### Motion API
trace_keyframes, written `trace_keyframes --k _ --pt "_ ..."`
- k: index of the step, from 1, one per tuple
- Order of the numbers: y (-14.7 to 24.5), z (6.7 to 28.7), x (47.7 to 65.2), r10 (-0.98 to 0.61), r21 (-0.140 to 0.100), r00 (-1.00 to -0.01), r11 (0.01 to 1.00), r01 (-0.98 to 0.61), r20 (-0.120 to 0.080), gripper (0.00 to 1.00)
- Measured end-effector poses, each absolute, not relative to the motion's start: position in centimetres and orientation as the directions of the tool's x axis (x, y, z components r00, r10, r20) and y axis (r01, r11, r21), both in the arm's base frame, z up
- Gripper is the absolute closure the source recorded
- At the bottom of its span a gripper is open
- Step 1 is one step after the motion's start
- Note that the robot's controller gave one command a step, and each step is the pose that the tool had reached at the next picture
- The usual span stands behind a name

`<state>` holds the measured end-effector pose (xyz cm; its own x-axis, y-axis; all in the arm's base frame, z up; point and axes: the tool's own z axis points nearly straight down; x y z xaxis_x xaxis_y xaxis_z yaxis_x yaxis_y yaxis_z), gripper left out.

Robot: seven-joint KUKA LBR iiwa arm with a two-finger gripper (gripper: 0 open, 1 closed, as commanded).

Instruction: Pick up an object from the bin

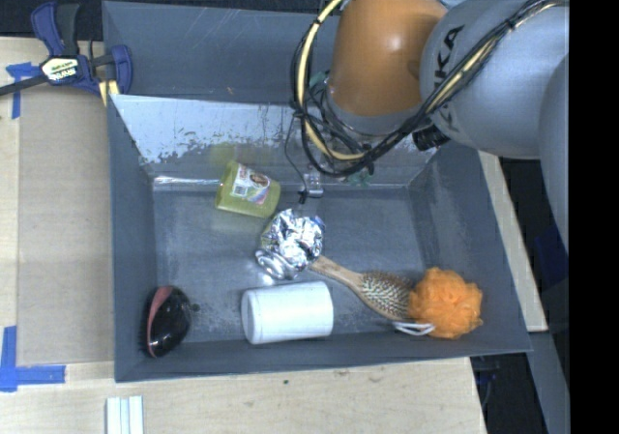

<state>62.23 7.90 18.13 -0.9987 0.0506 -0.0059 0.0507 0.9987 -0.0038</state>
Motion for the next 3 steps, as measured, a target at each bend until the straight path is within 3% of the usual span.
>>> trace_keyframes --k 1,2,3 --pt "4.3 15.5 59.3 0.085 -0.006 -0.996 0.996 0.085 -0.004 0.0" --pt "6.8 7.6 61.3 -0.027 -0.008 -1.0 1.0 -0.027 0.0 0.0" --pt "6.9 8.0 61.5 -0.023 -0.005 -1.0 1.0 -0.023 -0.009 1.0"
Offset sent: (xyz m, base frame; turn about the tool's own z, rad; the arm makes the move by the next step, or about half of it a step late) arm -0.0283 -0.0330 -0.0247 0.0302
